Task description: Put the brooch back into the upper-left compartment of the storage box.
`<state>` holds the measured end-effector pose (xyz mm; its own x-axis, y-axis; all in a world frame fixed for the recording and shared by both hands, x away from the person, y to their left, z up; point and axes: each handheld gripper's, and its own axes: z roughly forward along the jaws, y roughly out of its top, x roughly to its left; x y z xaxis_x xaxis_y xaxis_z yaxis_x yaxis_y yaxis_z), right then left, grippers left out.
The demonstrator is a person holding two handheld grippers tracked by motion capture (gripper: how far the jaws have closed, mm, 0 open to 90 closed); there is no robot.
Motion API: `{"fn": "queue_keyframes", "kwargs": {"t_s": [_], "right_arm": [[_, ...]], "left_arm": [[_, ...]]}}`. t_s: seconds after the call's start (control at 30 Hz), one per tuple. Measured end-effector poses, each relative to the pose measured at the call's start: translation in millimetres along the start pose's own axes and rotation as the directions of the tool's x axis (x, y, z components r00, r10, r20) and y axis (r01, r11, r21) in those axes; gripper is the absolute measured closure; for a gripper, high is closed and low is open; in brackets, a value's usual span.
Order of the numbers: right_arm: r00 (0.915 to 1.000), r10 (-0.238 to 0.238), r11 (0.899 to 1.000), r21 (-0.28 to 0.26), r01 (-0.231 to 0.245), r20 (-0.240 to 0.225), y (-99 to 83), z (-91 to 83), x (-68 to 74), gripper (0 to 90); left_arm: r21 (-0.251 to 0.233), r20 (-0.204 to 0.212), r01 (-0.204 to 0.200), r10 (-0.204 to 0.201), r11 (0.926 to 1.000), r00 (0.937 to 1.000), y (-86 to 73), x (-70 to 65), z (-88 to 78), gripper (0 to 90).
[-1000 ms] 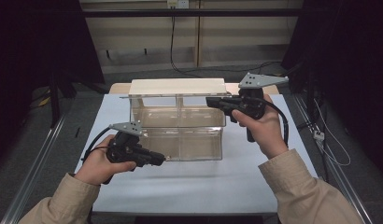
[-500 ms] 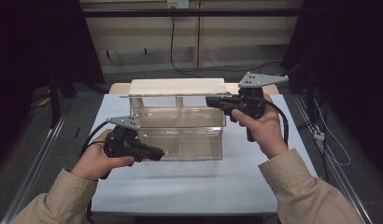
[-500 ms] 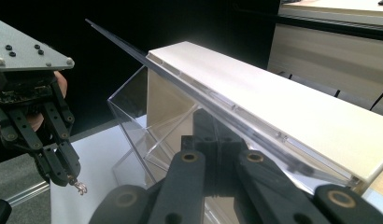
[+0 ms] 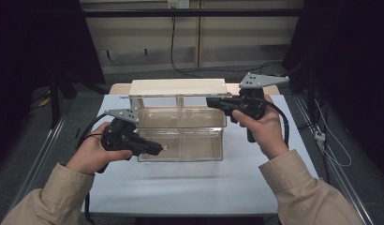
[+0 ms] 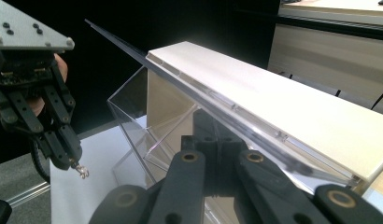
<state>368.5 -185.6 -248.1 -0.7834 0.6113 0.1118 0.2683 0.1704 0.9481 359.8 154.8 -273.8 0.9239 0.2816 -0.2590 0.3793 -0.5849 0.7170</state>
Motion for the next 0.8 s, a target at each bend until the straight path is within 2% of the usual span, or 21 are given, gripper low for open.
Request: {"fn": "queue_keyframes", "kwargs": {"t_s": [0.53, 0.8], "right_arm": [[1.0, 0.007, 1.0, 0.006, -0.007, -0.001, 0.9, -1.5, -0.8, 90.0], [1.0, 0.004, 1.0, 0.01, -0.004, -0.001, 1.5, -1.5, -0.8, 90.0]], "left_arm": [[0.032, -0.009, -0.011, 0.012, 0.9994, 0.9999, 15.7, 2.0, -7.9, 84.3], [0.015, -0.015, -0.021, 0.021, 0.9997, 0.9997, 22.6, 2.8, -12.8, 84.4]]}}
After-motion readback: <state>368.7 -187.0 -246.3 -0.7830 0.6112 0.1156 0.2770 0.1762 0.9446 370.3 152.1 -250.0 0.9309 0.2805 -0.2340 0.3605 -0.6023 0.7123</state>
